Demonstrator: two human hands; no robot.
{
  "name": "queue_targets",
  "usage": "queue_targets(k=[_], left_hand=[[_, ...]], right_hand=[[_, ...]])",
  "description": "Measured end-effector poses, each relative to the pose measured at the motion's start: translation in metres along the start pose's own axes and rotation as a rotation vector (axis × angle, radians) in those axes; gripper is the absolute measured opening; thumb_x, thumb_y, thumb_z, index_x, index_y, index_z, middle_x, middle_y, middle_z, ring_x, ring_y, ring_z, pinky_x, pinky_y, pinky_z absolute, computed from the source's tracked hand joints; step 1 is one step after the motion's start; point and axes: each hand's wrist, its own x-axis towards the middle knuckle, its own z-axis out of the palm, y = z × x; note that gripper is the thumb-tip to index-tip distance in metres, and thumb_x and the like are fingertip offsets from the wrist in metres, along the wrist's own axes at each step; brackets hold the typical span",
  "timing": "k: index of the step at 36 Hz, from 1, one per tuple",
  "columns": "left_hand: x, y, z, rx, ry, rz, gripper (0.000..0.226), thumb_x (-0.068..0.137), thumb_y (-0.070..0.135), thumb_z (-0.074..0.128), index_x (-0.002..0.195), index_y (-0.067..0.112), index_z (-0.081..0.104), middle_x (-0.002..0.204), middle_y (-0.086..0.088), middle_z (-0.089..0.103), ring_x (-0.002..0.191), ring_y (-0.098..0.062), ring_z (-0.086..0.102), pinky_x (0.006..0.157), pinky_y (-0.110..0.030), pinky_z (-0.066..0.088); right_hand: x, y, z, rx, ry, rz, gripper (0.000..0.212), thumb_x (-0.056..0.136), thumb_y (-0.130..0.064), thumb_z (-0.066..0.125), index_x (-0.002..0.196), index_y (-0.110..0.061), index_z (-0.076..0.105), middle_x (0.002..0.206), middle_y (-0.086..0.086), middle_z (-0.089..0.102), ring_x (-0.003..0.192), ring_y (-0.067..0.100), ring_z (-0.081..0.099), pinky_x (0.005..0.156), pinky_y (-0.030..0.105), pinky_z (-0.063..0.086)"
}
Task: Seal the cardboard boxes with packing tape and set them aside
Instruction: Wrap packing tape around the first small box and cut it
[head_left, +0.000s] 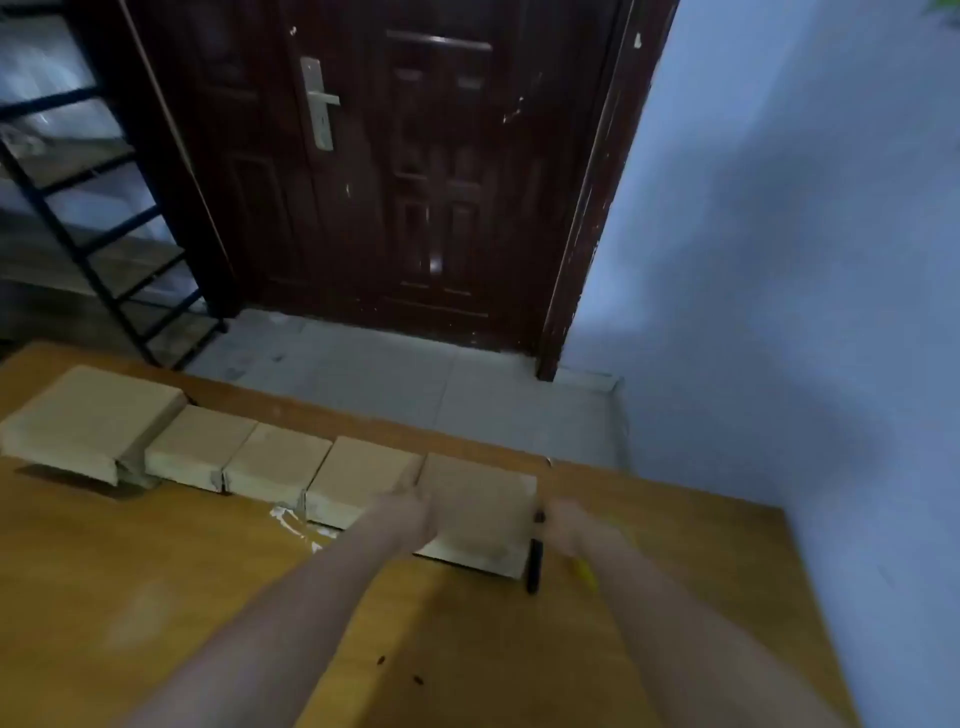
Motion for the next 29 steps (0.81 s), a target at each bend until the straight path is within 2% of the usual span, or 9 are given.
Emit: queue_targets(k=[1,3,7,12,14,16,19,23,29], left_hand=[[0.000,0.002,0.004,0.012,0.016,0.004,0.048,0.100,0.043,0.038,0.134,0.009,0.038,0.159,-0.013,-0.010,0.112,-0.025,0.055,0.074,-0.035,0.048],[-0.002,0.005,0.009,-0.015,0.082,-0.028,0.044,0.100,0.043,0.036,0.130,0.010,0.040,0.159,-0.012,-0.011,0.117,-0.025,0.052,0.076,-0.036,0.048],[0.003,0.009,0.026,-0.189,0.135,-0.107,0.048,0.101,0.040,0.034,0.135,0.006,0.036,0.158,-0.011,0.011,0.128,-0.029,0.039,0.090,-0.038,0.049],[0.004,0.017,0.036,-0.522,0.252,-0.276,0.049,0.098,0.039,0.042,0.136,0.007,0.041,0.143,-0.012,0.038,0.124,-0.030,0.042,0.099,-0.042,0.043],[0.002,0.020,0.038,-0.679,0.287,-0.324,0.046,0.097,0.038,0.046,0.134,0.010,0.045,0.137,-0.010,0.044,0.121,-0.030,0.044,0.099,-0.044,0.043],[0.001,0.021,0.039,-0.758,0.350,-0.332,0.034,0.096,0.034,0.048,0.120,0.011,0.054,0.122,-0.009,0.053,0.111,-0.030,0.051,0.092,-0.044,0.047],[-0.004,0.022,0.033,-0.904,0.425,-0.347,0.019,0.095,0.031,0.050,0.096,0.013,0.058,0.089,-0.007,0.062,0.086,-0.029,0.060,0.070,-0.038,0.052],[-0.014,0.024,0.016,-1.087,0.500,-0.357,0.019,0.095,0.031,0.050,0.091,0.015,0.057,0.086,-0.008,0.063,0.080,-0.027,0.058,0.063,-0.030,0.041],[-0.029,0.021,0.008,-1.099,0.481,-0.307,0.027,0.091,0.028,0.056,0.067,0.017,0.049,0.064,-0.002,0.049,0.069,-0.024,0.050,0.054,-0.029,0.032]], right_hand=[[0.002,0.002,0.010,0.032,0.004,0.013,0.039,0.095,-0.025,0.046,0.132,-0.012,0.042,0.115,0.011,0.059,0.098,0.027,0.057,0.076,0.034,0.046],[-0.001,0.001,0.025,0.092,-0.044,0.081,0.043,0.097,-0.025,0.042,0.137,-0.012,0.032,0.113,0.013,0.058,0.090,0.026,0.056,0.071,0.037,0.046],[-0.005,-0.001,0.050,0.314,-0.013,0.149,0.048,0.099,-0.036,0.041,0.141,-0.016,0.027,0.118,0.012,0.058,0.103,0.032,0.059,0.086,0.046,0.051],[-0.017,-0.007,0.054,0.464,0.042,0.168,0.057,0.100,-0.040,0.038,0.147,-0.013,0.021,0.117,0.014,0.060,0.090,0.030,0.060,0.073,0.040,0.049],[-0.025,-0.011,0.052,0.535,0.077,0.172,0.054,0.100,-0.038,0.040,0.145,-0.012,0.026,0.124,0.015,0.057,0.103,0.032,0.059,0.083,0.042,0.049],[-0.033,-0.012,0.048,0.599,0.124,0.173,0.050,0.100,-0.038,0.042,0.141,-0.011,0.031,0.128,0.018,0.055,0.113,0.037,0.055,0.093,0.048,0.046],[-0.042,-0.005,0.043,0.620,0.180,0.161,0.053,0.099,-0.037,0.043,0.141,-0.009,0.028,0.120,0.014,0.055,0.094,0.027,0.059,0.079,0.038,0.051],[-0.048,0.008,0.036,0.624,0.220,0.119,0.056,0.098,-0.034,0.046,0.145,-0.011,0.027,0.118,0.009,0.056,0.083,0.019,0.059,0.057,0.022,0.048],[-0.057,0.008,0.030,0.596,0.266,0.096,0.044,0.094,-0.032,0.053,0.133,-0.012,0.045,0.112,0.003,0.058,0.087,0.014,0.059,0.055,0.018,0.045]])
